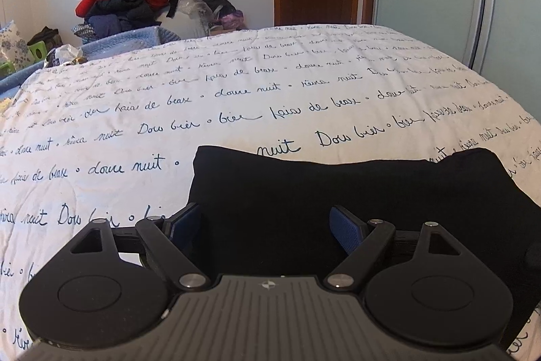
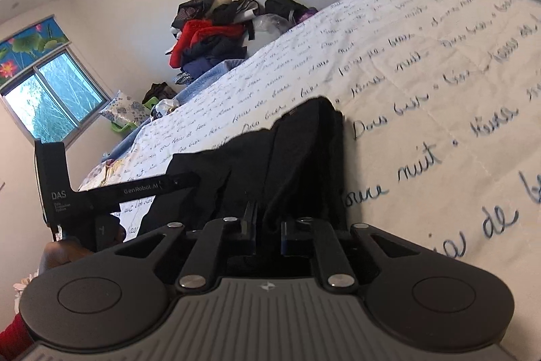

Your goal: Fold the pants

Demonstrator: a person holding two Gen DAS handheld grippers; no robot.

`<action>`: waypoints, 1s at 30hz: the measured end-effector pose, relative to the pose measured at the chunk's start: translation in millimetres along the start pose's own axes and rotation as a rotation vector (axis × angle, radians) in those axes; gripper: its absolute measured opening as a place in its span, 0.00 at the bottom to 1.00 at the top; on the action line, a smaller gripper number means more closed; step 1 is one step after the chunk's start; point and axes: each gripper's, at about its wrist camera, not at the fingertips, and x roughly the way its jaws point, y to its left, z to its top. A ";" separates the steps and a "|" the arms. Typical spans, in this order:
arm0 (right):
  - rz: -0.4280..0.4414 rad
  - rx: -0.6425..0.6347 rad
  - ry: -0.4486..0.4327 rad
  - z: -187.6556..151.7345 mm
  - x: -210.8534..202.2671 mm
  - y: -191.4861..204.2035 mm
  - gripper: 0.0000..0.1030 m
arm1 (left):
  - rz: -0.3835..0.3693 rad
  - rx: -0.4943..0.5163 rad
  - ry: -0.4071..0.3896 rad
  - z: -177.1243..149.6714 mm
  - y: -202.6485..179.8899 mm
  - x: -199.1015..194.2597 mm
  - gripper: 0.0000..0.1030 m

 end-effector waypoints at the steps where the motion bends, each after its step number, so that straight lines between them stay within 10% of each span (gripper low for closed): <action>1: -0.033 -0.023 -0.026 3.4 -3.4 4.2 0.16 | 0.003 0.003 -0.003 -0.2 0.2 -1.2 0.81; 6: -0.158 -0.253 -0.109 24.3 -4.8 40.3 0.17 | -0.007 -0.005 0.005 -1.0 -2.4 -2.7 0.81; 17: -0.180 -0.447 0.073 23.3 58.9 61.9 0.17 | -0.005 0.068 -0.008 -7.5 -18.5 -11.3 0.84; 19: -0.163 -0.429 0.039 25.7 50.3 62.3 0.28 | 0.006 0.080 -0.016 -8.1 -19.9 -12.5 0.84; 21: -0.137 -0.424 0.031 25.7 47.6 61.5 0.60 | -0.001 0.085 -0.015 -8.9 -21.4 -13.3 0.85; 30: -0.209 -0.516 0.062 21.5 53.9 62.0 0.62 | -0.012 0.091 -0.003 -12.9 -23.4 -14.6 0.85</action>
